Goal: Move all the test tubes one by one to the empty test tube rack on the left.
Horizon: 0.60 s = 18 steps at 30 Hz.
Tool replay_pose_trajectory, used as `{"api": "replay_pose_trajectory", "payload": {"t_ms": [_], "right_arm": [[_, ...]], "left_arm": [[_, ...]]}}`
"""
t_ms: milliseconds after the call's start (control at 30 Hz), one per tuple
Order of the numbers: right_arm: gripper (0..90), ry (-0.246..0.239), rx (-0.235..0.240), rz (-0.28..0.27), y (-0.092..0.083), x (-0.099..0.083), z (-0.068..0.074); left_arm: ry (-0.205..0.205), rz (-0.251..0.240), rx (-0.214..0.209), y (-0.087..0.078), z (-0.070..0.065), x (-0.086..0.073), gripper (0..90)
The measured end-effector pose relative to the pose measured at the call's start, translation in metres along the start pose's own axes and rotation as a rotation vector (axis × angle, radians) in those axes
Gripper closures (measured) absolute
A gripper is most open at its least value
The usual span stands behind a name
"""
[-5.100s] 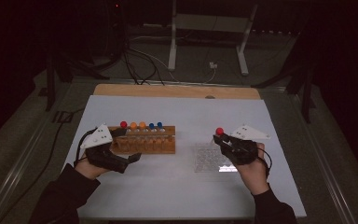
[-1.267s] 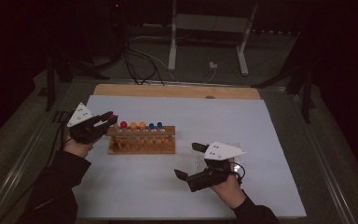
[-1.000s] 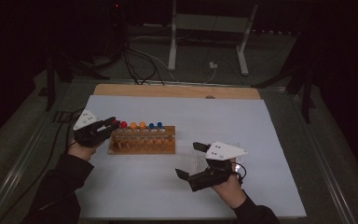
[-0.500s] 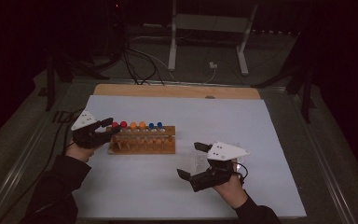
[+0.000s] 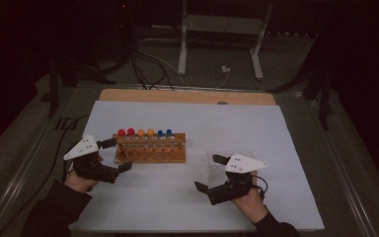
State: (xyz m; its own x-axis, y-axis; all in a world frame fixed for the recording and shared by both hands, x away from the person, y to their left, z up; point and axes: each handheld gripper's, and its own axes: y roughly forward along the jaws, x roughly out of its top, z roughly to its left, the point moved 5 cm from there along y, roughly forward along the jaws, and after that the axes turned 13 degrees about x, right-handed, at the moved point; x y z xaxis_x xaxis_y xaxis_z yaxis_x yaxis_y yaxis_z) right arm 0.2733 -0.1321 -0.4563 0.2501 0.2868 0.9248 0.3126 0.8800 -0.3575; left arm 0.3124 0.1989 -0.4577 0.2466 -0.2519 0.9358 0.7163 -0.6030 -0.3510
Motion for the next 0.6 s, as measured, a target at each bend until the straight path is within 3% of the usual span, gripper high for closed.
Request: {"api": "replay_pose_trajectory", "payload": {"t_ms": [167,267,367,600], "right_arm": [[0.0,0.008,-0.019,0.007,-0.005,-0.010,-0.004],[0.0,-0.001,-0.041,0.016,-0.008,-0.017,-0.006],[0.0,-0.015,-0.056,0.027,-0.011,-0.024,-0.007],[0.0,-0.035,-0.089,0.069,-0.020,-0.041,-0.009]], "left_arm": [[0.028,0.004,-0.067,-0.001,-0.026,-0.009,0.5],[0.051,-0.009,-0.086,0.000,-0.043,-0.012,0.5],[0.040,-0.025,-0.127,0.001,-0.057,-0.017,0.5],[0.060,0.000,-0.180,0.009,-0.076,-0.037,0.5]]}}
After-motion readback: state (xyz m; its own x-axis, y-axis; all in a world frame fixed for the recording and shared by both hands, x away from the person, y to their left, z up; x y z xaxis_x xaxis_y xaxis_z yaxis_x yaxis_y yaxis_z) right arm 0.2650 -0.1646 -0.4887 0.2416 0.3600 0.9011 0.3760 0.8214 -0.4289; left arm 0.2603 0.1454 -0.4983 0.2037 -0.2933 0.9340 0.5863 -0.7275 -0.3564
